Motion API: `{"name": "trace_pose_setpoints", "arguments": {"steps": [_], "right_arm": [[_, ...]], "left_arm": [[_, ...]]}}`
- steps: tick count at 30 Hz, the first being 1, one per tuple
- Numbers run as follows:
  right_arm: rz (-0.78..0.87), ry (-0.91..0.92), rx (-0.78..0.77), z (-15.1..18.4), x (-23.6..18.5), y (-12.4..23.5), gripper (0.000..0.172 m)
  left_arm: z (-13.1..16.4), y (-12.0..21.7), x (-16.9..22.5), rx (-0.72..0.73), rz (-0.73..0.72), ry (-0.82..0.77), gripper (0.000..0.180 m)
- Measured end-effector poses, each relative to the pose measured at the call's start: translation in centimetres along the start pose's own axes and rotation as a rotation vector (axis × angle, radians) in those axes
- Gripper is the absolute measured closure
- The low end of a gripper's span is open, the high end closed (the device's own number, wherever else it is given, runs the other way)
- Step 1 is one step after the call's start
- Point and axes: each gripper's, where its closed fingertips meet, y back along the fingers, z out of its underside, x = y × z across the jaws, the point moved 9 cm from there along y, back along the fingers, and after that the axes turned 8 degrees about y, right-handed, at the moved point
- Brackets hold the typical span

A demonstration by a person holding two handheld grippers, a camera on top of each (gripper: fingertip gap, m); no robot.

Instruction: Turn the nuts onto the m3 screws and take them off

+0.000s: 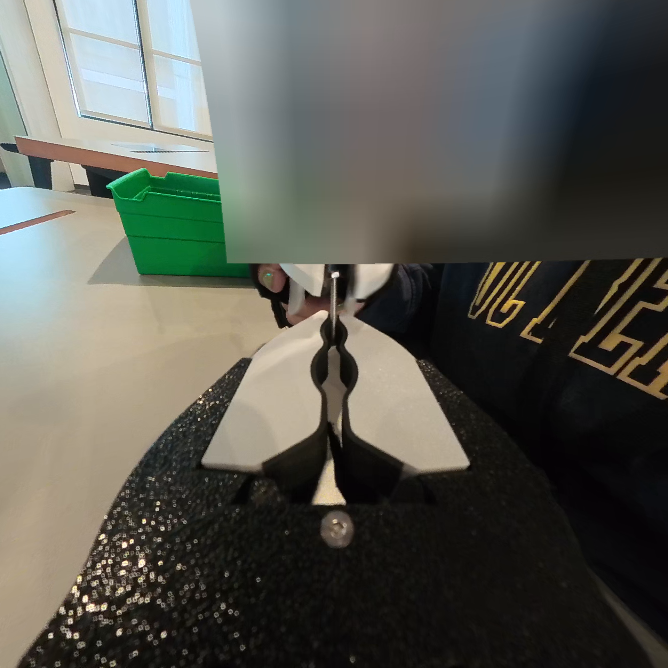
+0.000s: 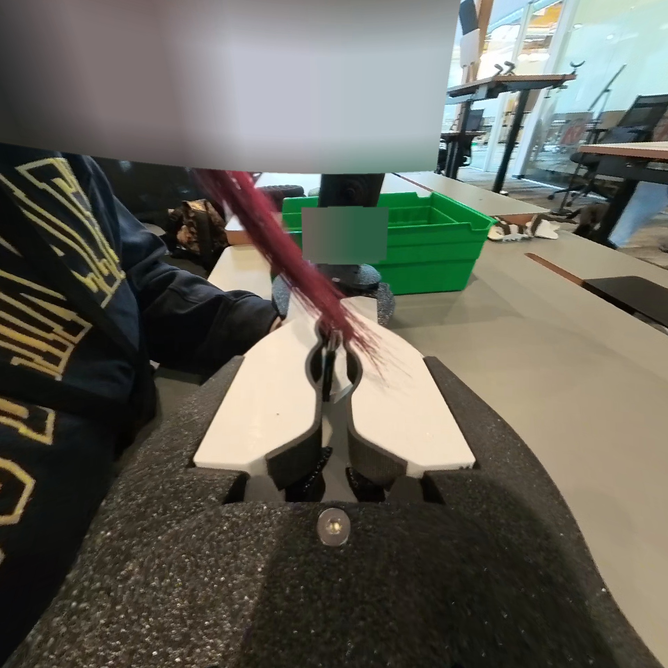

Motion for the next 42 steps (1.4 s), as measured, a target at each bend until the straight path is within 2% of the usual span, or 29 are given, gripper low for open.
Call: {"name": "trace_pose_setpoints", "arguments": {"steps": [6, 9, 14, 16, 17, 18, 19, 22, 27, 32, 42], "right_arm": [[0.121, 0.016, -0.011, 0.0, -0.1, -0.3, 0.166], [0.239, -0.003, -0.025, -0.1, 0.0, -0.7, 0.166], [0.477, -0.062, -0.107, 0.2, -0.3, -1.2, 0.166], [0.506, -0.044, -0.116, 0.2, -0.6, -1.2, 0.166], [0.504, -0.022, -0.108, 0.1, -0.6, -1.0, 0.16], [0.488, -0.011, -0.075, 0.0, -0.6, -0.8, 0.144], [0.434, -0.018, -0.027, -0.2, -0.6, -0.5, 0.137], [0.233, -0.111, 0.104, -0.3, -0.3, 0.2, 0.133], [-0.039, -0.237, 0.137, 0.3, -0.3, 0.2, 0.132], [-0.098, -0.151, 0.079, 0.1, -1.0, -0.4, 0.131], [-0.092, -0.078, 0.049, 0.2, -0.7, 0.1, 0.13]], "left_arm": [[-0.1, 0.0, -0.5, 0.029, -0.067, -0.019, 0.18], [-0.1, -0.2, -1.1, 0.057, -0.189, -0.045, 0.18], [0.1, -1.0, -0.5, 0.031, -0.488, -0.106, 0.18], [0.1, -1.4, 0.0, 0.018, -0.523, -0.125, 0.18], [0.0, -1.5, 0.2, 0.021, -0.508, -0.12, 0.18], [0.0, -1.4, 0.3, 0.026, -0.483, -0.111, 0.18], [-0.1, -1.4, 0.5, 0.037, -0.439, -0.102, 0.18], [-0.3, -1.4, 1.2, 0.059, -0.287, -0.068, 0.18], [-0.2, -1.9, 1.7, 0.035, -0.082, 0.029, 0.18], [-0.2, -1.7, 1.7, 0.052, 0.002, 0.1, 0.18], [-0.2, -1.3, 1.4, 0.074, 0.016, 0.126, 0.18]]}}
